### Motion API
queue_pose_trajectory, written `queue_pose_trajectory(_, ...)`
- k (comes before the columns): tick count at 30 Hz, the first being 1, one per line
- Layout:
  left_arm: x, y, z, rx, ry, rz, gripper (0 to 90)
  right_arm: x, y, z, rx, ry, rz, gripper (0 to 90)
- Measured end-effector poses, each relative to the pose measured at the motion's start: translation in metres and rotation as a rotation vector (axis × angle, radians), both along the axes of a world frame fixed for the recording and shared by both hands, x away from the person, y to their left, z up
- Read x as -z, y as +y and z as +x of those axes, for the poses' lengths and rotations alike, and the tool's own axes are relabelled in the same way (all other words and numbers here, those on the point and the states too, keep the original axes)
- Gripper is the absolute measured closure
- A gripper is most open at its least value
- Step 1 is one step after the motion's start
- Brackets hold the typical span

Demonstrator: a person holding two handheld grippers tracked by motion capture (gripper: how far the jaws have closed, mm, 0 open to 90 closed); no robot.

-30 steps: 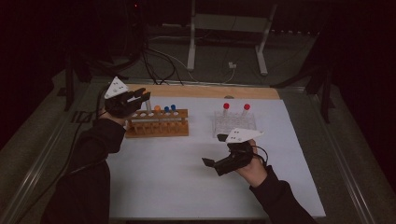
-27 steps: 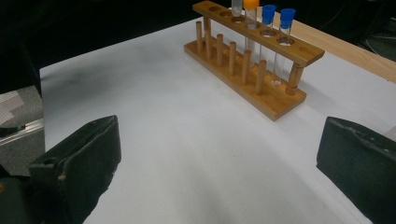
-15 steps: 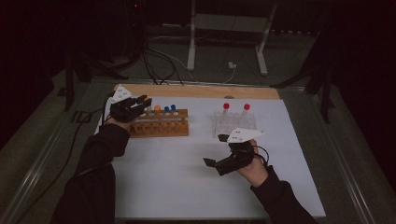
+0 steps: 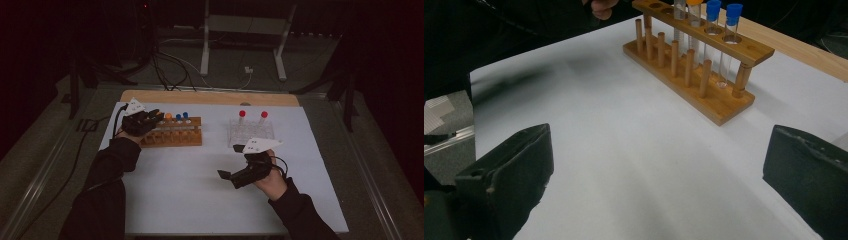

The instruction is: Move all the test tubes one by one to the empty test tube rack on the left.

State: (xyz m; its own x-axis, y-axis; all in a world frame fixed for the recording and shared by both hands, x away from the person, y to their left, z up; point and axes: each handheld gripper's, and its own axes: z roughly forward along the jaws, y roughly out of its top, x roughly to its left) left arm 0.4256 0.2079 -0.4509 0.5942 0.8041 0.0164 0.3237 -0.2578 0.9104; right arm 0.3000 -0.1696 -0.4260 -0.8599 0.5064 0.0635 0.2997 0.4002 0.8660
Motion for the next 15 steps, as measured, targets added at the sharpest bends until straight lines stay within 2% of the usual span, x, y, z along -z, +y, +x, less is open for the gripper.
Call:
queue_pose_trajectory(2, 0.002, 0.000, 0.000, 0.001, 0.004, 0.006, 71.7, 0.000, 0.000, 0.000, 0.000, 0.000, -0.001, 0.0)
queue_pose_trajectory(5, 0.004, 0.002, 0.000, 0.004, 0.011, -0.008, 71.6, 0.000, 0.000, 0.000, -0.003, -0.001, -0.002, 0.0)
queue_pose_trajectory(11, 0.001, 0.004, 0.001, 0.012, 0.035, -0.011, 70.2, -0.001, -0.001, 0.000, -0.002, 0.002, 0.000, 0.0)
queue_pose_trajectory(13, -0.002, 0.004, -0.002, 0.013, 0.038, -0.032, 59.7, -0.002, -0.002, 0.000, -0.002, 0.002, 0.003, 0.0)
queue_pose_trajectory(15, -0.007, 0.005, -0.006, 0.008, 0.029, -0.030, 51.1, -0.003, -0.002, 0.000, 0.000, 0.000, 0.007, 0.0)
